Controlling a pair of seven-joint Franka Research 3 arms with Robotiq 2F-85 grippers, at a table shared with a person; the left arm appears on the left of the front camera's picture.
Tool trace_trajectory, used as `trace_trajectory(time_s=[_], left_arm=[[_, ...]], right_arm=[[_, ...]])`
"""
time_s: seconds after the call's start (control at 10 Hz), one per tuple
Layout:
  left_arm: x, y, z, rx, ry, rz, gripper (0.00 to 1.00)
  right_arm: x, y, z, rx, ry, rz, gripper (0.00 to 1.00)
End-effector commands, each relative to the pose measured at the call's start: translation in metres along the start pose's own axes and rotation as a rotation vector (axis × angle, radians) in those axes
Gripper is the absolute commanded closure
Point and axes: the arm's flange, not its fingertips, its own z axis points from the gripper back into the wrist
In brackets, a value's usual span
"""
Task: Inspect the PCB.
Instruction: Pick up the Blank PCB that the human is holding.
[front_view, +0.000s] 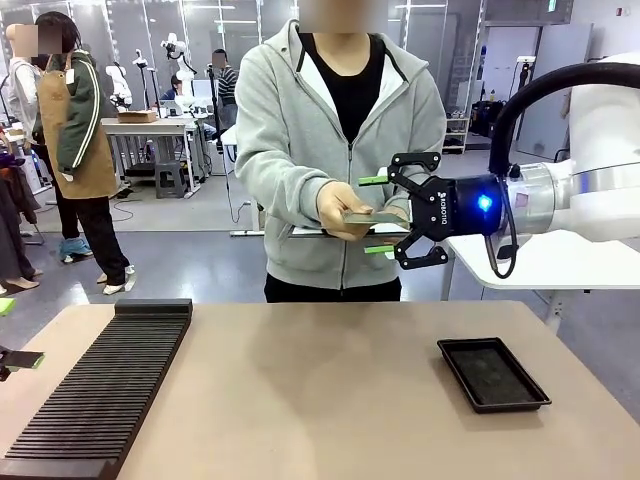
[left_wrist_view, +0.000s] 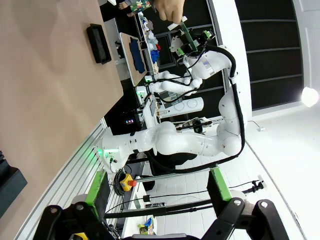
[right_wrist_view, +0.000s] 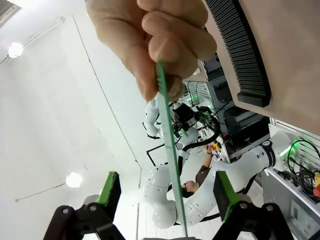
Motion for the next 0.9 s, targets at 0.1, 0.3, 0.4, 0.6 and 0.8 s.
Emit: trace_trajectory(time_s=[0.1,0.3,0.4,0.6,0.8], left_arm=[[0.003,-0.002,-0.001,-0.002,0.001,-0.008,0.0],[0.003,-0.002,-0.001,-0.002,0.001,-0.008,0.0],[0.003,-0.002,-0.001,-0.002,0.001,-0.008,0.0],[0.003,-0.002,-0.001,-0.002,0.001,-0.008,0.0],[0.003,-0.002,-0.001,-0.002,0.001,-0.008,0.0]], right_arm=[[-0.001,0.005,0.003,-0.014,-0.001,0.024,0.33],[-0.002,0.004,0.009,0.001,0.012,0.031,0.53],[0.0,0.001,0.013,0.004,0.017,0.028,0.65],[0.001,-0.003,0.018,0.019,0.037,0.029,0.84],[0.001,-0.007,0.021,0.024,0.053,0.039,1.0]])
